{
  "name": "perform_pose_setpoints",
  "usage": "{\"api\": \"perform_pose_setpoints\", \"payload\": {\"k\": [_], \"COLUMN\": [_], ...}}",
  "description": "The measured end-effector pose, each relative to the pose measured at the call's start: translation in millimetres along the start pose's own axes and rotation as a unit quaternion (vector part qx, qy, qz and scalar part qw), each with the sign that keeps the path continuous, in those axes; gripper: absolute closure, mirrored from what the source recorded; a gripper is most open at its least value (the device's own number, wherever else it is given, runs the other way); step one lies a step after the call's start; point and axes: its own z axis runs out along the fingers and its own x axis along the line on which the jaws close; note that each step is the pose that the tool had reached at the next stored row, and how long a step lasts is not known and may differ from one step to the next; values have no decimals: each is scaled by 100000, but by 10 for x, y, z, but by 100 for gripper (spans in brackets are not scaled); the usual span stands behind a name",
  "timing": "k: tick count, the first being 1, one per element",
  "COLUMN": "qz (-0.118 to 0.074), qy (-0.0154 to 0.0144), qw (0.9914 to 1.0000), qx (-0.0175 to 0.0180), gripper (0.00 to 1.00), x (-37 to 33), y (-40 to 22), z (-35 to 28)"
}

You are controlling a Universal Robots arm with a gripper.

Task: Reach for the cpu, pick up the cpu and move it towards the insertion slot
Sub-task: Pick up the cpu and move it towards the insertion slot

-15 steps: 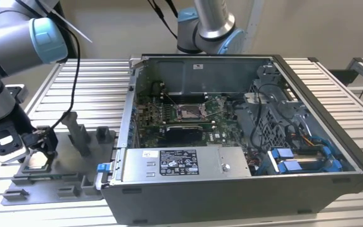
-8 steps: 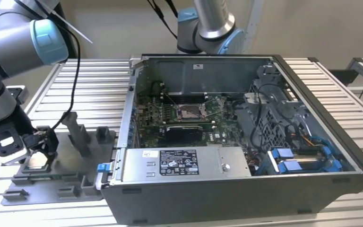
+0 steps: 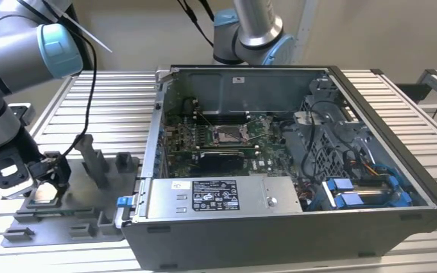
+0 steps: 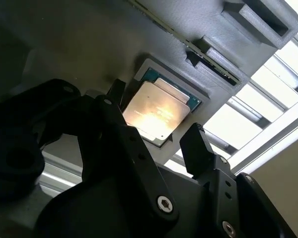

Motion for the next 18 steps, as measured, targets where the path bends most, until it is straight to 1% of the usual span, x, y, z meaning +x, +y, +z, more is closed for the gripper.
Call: {"api": "perform_pose_setpoints", "payload": {"k": [1,9,10,16,17,18], "qz": [1,18,105,203,203,200], "qy": [-1,9,23,73,75,72], "qw": [100000,100000,100000,100000,100000,100000], "qx": [2,3,-28,-2,0,-5], "gripper": [100,100,100,100,100,100], "x": [0,0,-1,-1,-1,-2], "y": [0,0,1,15,17,18], "z": [0,-2,-24,-302,-340,-365]}}
